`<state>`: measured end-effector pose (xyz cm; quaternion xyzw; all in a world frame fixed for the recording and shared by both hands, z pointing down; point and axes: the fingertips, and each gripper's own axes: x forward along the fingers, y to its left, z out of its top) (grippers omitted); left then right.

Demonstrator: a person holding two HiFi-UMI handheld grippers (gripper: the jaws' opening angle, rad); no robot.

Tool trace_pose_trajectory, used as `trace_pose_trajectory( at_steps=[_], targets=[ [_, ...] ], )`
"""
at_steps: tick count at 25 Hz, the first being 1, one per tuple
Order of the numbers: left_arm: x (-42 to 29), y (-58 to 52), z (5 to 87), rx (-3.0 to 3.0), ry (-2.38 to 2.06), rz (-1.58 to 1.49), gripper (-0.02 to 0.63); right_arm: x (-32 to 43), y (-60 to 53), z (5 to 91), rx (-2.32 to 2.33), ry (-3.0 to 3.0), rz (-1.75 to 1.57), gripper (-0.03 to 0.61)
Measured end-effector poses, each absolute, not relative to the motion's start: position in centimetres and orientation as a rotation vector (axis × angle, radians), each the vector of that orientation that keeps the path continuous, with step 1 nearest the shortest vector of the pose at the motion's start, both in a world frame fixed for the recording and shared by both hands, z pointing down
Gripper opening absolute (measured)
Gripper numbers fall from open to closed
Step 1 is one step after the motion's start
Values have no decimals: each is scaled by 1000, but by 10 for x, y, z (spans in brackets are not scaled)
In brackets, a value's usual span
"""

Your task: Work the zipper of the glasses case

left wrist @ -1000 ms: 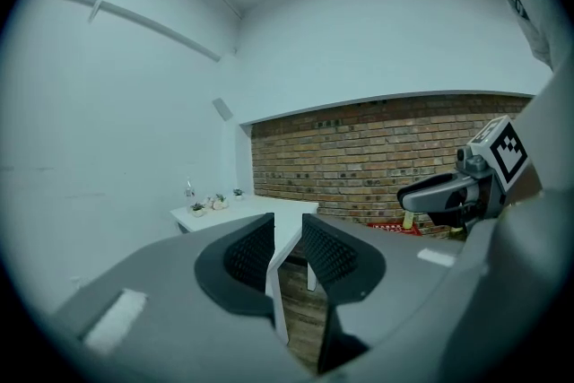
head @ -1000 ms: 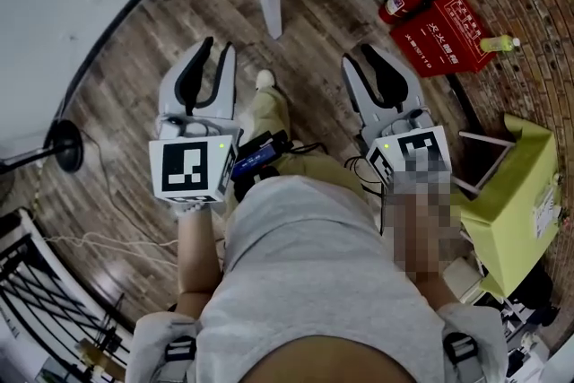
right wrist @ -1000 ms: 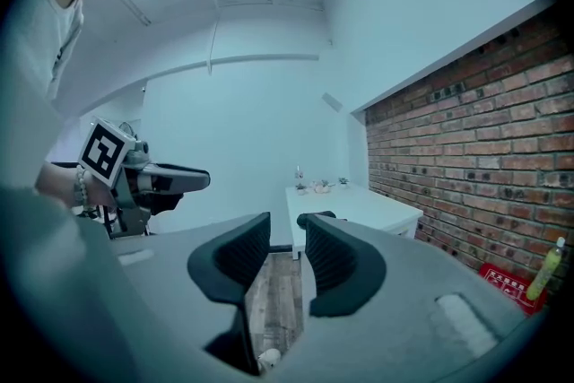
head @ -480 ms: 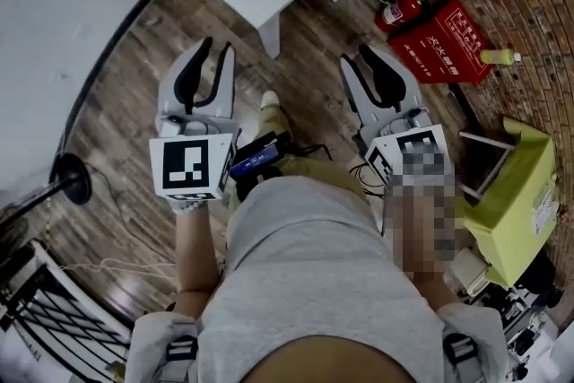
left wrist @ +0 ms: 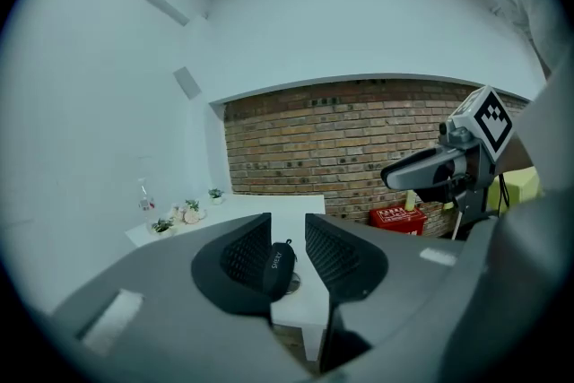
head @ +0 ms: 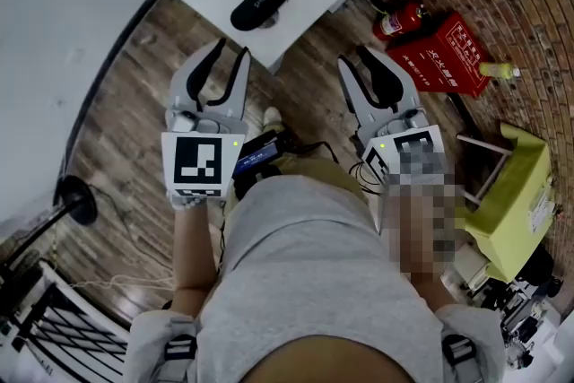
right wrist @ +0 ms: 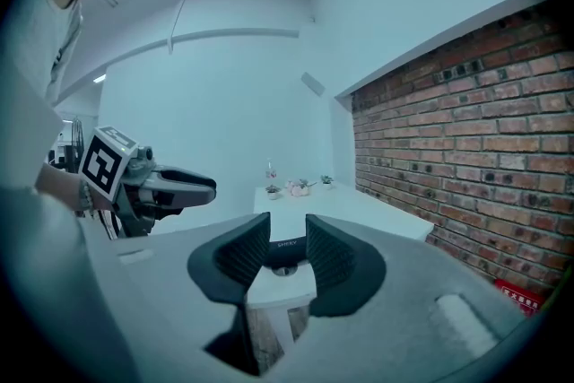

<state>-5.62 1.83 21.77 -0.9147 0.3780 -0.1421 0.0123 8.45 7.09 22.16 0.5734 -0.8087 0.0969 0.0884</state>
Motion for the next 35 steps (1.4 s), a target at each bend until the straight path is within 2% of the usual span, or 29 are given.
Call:
trace_pose_trajectory(
  at_steps=[21,35],
  targets=[
    [-54,-48,257,-2850,1118,-555,161,75,6,244,1653,-2363,354,120],
    [-34,-55,303,-2753,1023,-771,186,75,-26,277,1494,-2400,399,120]
  ],
)
